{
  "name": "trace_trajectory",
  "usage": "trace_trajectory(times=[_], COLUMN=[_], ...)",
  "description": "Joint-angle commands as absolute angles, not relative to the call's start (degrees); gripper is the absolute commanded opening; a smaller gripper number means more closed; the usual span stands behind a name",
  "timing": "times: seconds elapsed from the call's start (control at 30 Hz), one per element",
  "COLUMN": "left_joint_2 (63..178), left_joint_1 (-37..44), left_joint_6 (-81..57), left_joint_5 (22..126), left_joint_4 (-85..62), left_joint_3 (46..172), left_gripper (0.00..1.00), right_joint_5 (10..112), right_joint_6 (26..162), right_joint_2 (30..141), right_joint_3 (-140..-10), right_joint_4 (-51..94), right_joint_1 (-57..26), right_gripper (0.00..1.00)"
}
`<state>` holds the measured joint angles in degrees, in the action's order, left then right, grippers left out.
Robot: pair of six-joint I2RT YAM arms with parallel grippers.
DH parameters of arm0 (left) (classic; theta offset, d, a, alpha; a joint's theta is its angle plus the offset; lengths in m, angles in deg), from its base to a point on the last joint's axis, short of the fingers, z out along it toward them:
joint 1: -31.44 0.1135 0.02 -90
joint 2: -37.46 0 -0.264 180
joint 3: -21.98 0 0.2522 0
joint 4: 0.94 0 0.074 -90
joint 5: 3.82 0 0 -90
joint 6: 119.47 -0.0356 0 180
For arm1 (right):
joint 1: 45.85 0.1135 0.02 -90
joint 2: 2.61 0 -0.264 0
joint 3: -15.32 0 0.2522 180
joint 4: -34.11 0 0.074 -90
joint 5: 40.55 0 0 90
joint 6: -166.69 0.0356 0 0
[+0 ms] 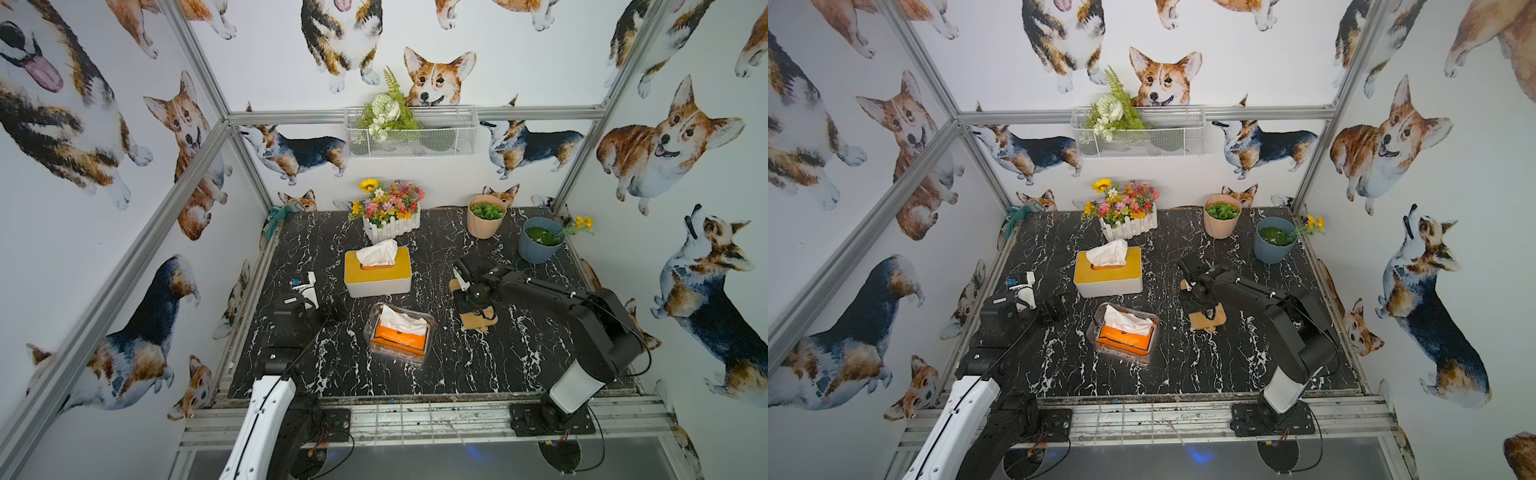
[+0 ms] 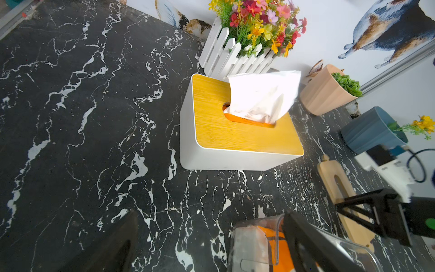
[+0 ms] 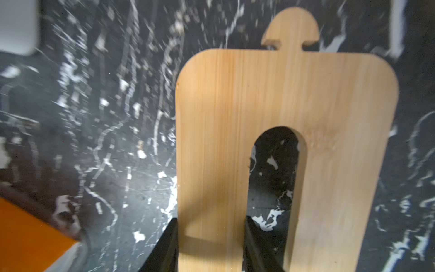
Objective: Put the tissue paper into the tissue box
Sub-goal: Pick up the box lid from the center of the board.
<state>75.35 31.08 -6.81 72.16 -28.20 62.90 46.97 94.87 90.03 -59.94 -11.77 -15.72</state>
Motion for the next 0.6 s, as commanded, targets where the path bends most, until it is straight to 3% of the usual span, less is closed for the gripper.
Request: trace_trajectory(times=[0.0,0.27,0.57], left_joint_2=[75.34,75.26,73.95], left_joint_1=[31.09,31.13,31.15], left_joint_6=[-7.23,-7.23,-6.89], left_joint_5=[71.58,71.44,66.55], left_joint_4=[-26.92,-26.86,-24.01], left_joint_3=[62.78,62.73,62.04], left_gripper=[1.00,1.00,1.00], right_joint_5=[49.56,62.06,61.86], right_joint_6=[93.49,89.96,73.66], right_joint_2=[85.81,76.29,77.59], right_joint_3=[-61.92,-66.76,-73.49], right_joint_4=[-11.68,-7.31,-12.35], right_joint_1=[-15.70,-13.34,3.29], right_gripper=[0.01,0.00,0.00])
